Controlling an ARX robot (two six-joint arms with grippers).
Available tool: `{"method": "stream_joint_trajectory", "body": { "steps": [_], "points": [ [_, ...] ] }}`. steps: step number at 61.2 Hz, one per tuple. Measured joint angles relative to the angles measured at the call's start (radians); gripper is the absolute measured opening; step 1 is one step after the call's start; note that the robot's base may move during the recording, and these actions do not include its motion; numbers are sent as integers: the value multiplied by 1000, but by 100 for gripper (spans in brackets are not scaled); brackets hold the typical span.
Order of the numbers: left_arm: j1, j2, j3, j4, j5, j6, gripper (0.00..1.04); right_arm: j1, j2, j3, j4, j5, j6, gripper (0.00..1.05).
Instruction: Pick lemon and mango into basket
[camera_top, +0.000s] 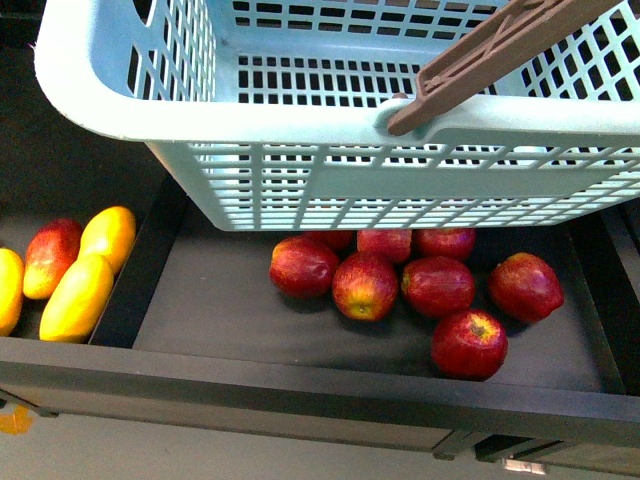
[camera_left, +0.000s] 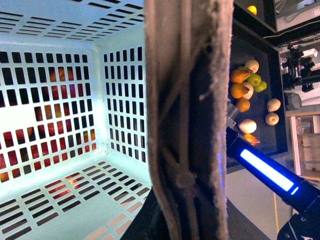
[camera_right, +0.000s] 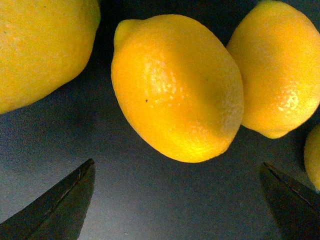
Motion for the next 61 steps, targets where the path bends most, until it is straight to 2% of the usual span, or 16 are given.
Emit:
{"method": "stream_joint_trajectory", "body": {
  "steps": [14, 50, 61],
  "points": [
    [0, 0, 0, 0, 0, 0, 6, 6, 38, 98, -100, -38, -35, 96],
    [0, 0, 0, 0, -1, 0, 6, 47, 215, 389, -212, -21, -35, 96],
    [0, 0, 0, 0, 0, 0, 6, 49, 224, 402, -227, -16, -35, 73]
  ]
}}
